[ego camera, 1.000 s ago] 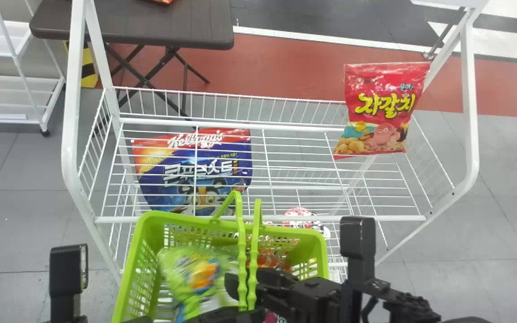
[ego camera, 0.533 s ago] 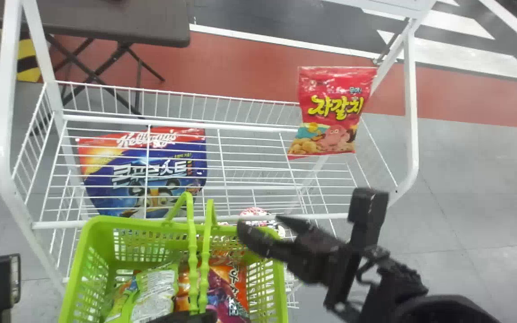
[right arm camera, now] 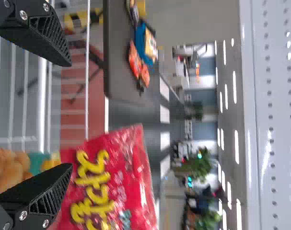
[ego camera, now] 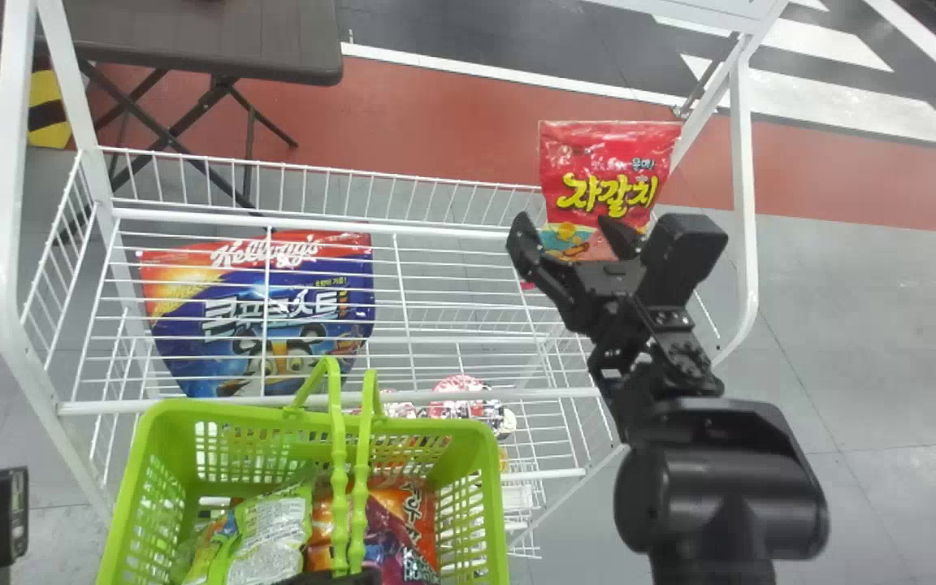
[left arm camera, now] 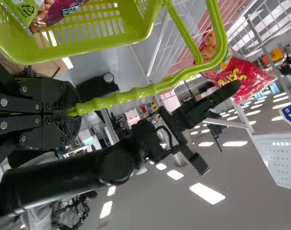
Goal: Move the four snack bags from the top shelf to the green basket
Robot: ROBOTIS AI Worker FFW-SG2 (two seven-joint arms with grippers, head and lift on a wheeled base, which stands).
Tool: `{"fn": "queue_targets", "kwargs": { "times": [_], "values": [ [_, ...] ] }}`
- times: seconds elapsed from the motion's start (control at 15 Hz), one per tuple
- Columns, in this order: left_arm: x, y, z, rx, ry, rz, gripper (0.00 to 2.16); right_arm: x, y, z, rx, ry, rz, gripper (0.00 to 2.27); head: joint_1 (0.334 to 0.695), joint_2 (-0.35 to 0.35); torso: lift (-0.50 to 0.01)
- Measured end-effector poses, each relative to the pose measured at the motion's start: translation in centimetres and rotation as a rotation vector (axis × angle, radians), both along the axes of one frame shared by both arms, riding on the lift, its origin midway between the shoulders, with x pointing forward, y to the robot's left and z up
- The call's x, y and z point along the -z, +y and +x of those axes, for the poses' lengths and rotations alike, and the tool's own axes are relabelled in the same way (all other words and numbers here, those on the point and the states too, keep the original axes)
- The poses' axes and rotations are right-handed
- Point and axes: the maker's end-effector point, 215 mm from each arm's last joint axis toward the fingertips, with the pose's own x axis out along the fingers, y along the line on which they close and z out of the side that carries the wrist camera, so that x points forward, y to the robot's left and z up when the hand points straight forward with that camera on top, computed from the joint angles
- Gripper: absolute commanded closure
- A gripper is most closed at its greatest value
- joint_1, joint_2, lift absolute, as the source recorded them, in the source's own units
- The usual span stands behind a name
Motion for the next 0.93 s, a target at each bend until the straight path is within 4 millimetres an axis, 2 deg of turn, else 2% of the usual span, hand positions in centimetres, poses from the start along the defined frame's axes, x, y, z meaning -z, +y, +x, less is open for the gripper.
{"fn": "queue_targets", "kwargs": {
  "times": [0.2,0.4,0.47,0.53,0.6,0.67,0.8,0.93],
  "values": [
    [0.3,0.5,0.1,0.001,0.005,0.000,1.36,1.3,-3.5,2.8,0.074,0.019,-0.052,0.07,0.695,-0.350,0.000],
    [0.4,0.8,0.5,0.001,0.005,0.006,1.36,3.0,-7.4,4.5,0.151,0.066,-0.101,0.09,0.695,-0.350,0.000],
    [0.5,0.9,0.5,0.002,0.006,0.005,1.36,3.5,-8.5,4.7,0.174,0.079,-0.109,0.29,0.695,-0.350,0.000],
    [0.5,0.9,0.6,0.003,0.006,0.005,1.36,4.1,-9.5,4.9,0.190,0.096,-0.112,0.79,0.695,-0.350,0.000],
    [0.5,0.9,0.7,0.002,0.006,0.006,1.36,4.8,-10.2,4.9,0.192,0.121,-0.116,1.73,0.695,-0.350,0.000],
    [0.6,0.9,0.9,0.001,0.005,0.008,1.36,5.5,-10.6,4.9,0.183,0.151,-0.118,2.04,0.695,-0.350,0.000],
    [0.6,0.8,1.3,-0.001,0.000,0.011,1.36,6.7,-10.1,4.6,0.142,0.194,-0.109,2.13,0.695,-0.350,0.000],
    [0.6,0.7,1.3,0.001,0.002,0.011,1.36,6.4,-9.8,4.4,0.131,0.178,-0.112,2.13,0.695,-0.350,0.000]
  ]
}}
